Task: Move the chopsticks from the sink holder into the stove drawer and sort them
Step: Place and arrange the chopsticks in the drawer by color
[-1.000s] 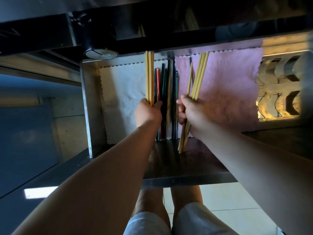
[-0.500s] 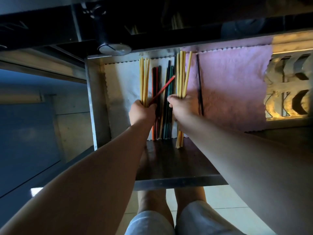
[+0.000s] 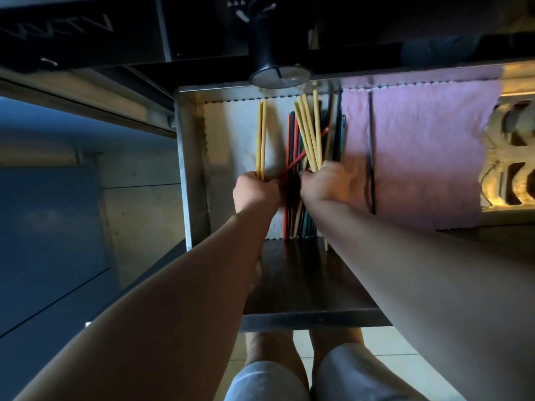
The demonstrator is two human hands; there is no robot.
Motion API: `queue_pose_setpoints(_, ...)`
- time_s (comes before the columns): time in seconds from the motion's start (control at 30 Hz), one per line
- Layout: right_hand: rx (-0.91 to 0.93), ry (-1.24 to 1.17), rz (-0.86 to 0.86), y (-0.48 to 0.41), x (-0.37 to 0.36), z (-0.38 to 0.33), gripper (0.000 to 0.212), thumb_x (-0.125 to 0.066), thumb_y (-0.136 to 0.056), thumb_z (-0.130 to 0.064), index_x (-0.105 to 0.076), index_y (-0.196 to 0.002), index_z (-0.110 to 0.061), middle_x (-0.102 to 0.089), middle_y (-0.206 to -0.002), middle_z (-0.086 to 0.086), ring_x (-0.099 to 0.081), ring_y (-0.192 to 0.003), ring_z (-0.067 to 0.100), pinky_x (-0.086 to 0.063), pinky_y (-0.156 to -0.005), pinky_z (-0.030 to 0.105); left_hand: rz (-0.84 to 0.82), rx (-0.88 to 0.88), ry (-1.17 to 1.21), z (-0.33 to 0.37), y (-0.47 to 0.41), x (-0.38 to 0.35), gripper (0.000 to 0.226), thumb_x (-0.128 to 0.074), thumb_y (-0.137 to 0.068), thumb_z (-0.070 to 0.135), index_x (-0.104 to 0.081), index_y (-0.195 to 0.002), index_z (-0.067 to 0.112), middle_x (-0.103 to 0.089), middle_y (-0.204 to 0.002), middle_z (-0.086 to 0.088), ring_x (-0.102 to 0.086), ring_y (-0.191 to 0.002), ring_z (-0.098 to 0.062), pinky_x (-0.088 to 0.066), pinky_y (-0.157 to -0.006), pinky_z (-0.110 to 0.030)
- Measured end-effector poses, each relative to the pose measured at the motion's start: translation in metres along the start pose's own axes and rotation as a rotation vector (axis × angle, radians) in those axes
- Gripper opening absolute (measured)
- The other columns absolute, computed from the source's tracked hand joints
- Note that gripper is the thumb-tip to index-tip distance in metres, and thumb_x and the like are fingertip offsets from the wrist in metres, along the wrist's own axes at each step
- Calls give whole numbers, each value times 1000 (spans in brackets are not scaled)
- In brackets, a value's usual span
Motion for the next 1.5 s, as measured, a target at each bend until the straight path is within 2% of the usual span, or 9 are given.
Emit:
queue_pose_setpoints(0.13,-8,104,-6,5,-2,-6,35,-61,-89,-28,-62,-114,-3,-65,-119,16,-59,-115,34,-49,-90,35,-69,64,-14,2,-1,4,17,-65,-82,24,-58,-72,13,-56,-62,-4,-62,-60,-27,-39,-48,-20)
queue_pose_setpoints(0.27,6,147,-33,8,-7,-10,37,-59,-92,-28,-59,-119,-2,-61,-124,16,-56,-119,32,-47,-93,36,-68,64,-4,3,-2,7,24,-52,-87,17,-68,-99,4,-71,-96,-19,-69,-91,-36,-48,-63,-28)
queue_pose_setpoints(0.63,-42,-19,25,2,2,-4,41,-58,-86,-31,-65,-114,-3,-66,-116,17,-59,-113,34,-47,-91,33,-14,24,26,8,8,6,28,-47,-97,24,-66,-106,5,-69,-99,-16,-67,-92,-34,-52,-72,-33)
queue_pose_setpoints(0.73,-17,-111,-19,2,14,1,29,-54,-86,-32,-69,-98,-11,-69,-97,10,-64,-96,31,-49,-80,32,-14,22,37,12,12,1,27,-47,-96,26,-65,-101,8,-69,-95,-15,-67,-92,-35,-51,-73,-34)
queue_pose_setpoints(0.83,-42,-217,-40,2,27,8,26,-53,-83,-30,-52,-62,-15,-51,-60,-2,-54,-60,23,-38,-52,23,-43,34,62,19,21,-8,28,-46,-94,25,-67,-101,8,-70,-96,-15,-67,-93,-36,-53,-78,-37)
queue_pose_setpoints(0.9,-71,-331,-101,2,35,13,27,-52,-80,-30,-48,-57,-15,-48,-56,0,-48,-51,22,-36,-51,24,-48,41,80,24,27,-16,29,-47,-94,25,-67,-104,8,-70,-100,-17,-67,-96,-37,-54,-81,-39)
queue_pose_setpoints(1.03,-88,-470,-227,3,52,22,24,-48,-82,-25,-48,-59,-20,-50,-59,0,-40,-41,13,-32,-49,24,-41,48,103,33,39,-31,27,-48,-96,23,-68,-106,8,-68,-92,-13,-67,-93,-33,-44,-65,-28)
queue_pose_setpoints(1.37,-105,-698,-296,-5,77,40,28,-53,-86,-25,-50,-59,-19,-48,-52,-3,-37,-38,12,-28,-43,20,-16,56,85,48,50,-53,22,-49,-94,23,-68,-98,12,-68,-91,-11,-67,-94,-33,-49,-72,-31)
queue_pose_setpoints(1.5,-124,-809,-405,-5,86,46,23,-53,-96,-27,-58,-77,-15,-54,-58,0,-44,-43,13,-36,-43,21,-5,39,76,55,56,-61,29,-49,-95,22,-70,-109,7,-70,-103,-16,-66,-99,-34,-51,-80,-35)
Point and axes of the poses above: each hand's wrist, its own y-axis away from the middle knuckle, its own x-axis out of the back of the hand, z = x × y, the point moved 2 cm from there along -y, towards the middle knuckle
